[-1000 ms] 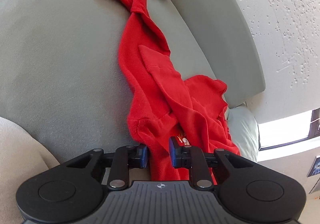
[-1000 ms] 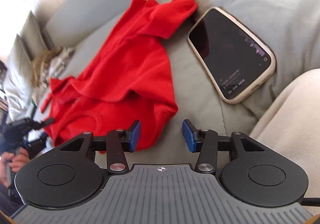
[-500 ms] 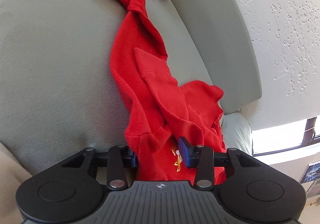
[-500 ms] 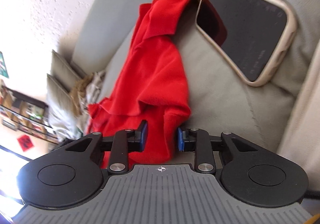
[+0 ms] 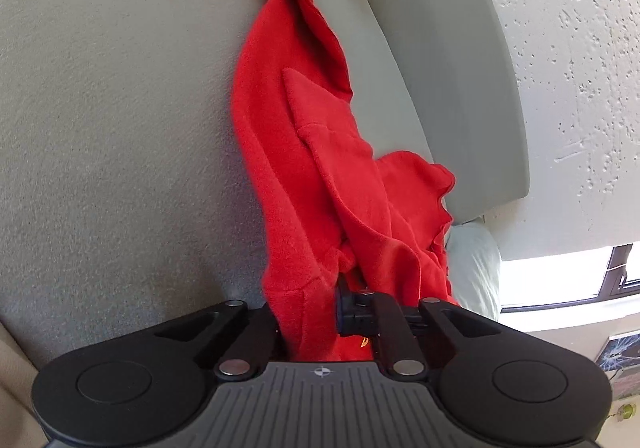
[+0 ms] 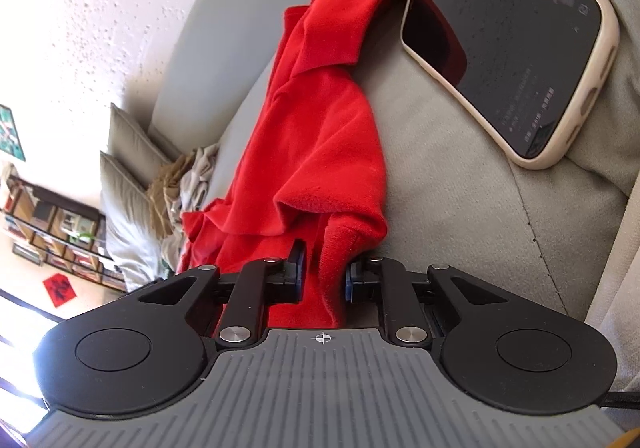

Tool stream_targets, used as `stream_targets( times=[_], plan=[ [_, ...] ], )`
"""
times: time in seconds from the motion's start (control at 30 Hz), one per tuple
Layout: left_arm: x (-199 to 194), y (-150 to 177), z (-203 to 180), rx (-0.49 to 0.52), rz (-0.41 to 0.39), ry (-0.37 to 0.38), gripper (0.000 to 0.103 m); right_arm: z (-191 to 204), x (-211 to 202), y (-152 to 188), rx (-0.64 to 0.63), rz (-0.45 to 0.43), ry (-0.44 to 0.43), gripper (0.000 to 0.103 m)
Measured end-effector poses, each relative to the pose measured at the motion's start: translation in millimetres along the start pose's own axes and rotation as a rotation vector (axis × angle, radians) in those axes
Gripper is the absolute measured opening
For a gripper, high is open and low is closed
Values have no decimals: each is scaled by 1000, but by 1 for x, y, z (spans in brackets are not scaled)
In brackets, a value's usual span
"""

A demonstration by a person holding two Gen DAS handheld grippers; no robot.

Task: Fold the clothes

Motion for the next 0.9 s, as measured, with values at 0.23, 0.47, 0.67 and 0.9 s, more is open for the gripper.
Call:
stream_targets(
  times=[0.23,0.47,0.67,0.9],
  plan=[
    [-32,9,-16,41,-44,-43,1,-6,-2,-6,128,45,35,3],
    [-110,25,-91,171,-126,93,0,46,-38,-26,37,77,65,3],
    [-209,28,-259,397,-299,359,0,169,-116,-128,-87,-92,-162,3],
    [-284,52,-368,565,-552,387,0,310,-242,-195,-349,-488,-257,3]
  ],
)
Point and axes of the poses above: each gripper's, at about its wrist camera, not at the fingertips, and x roughly the way its jaws point, z to its left, y to its underside, the point moved 7 cm from there along x, roughly the way its jaws point, and after that the axes turned 7 degrees about -x, right-handed, at the moved point
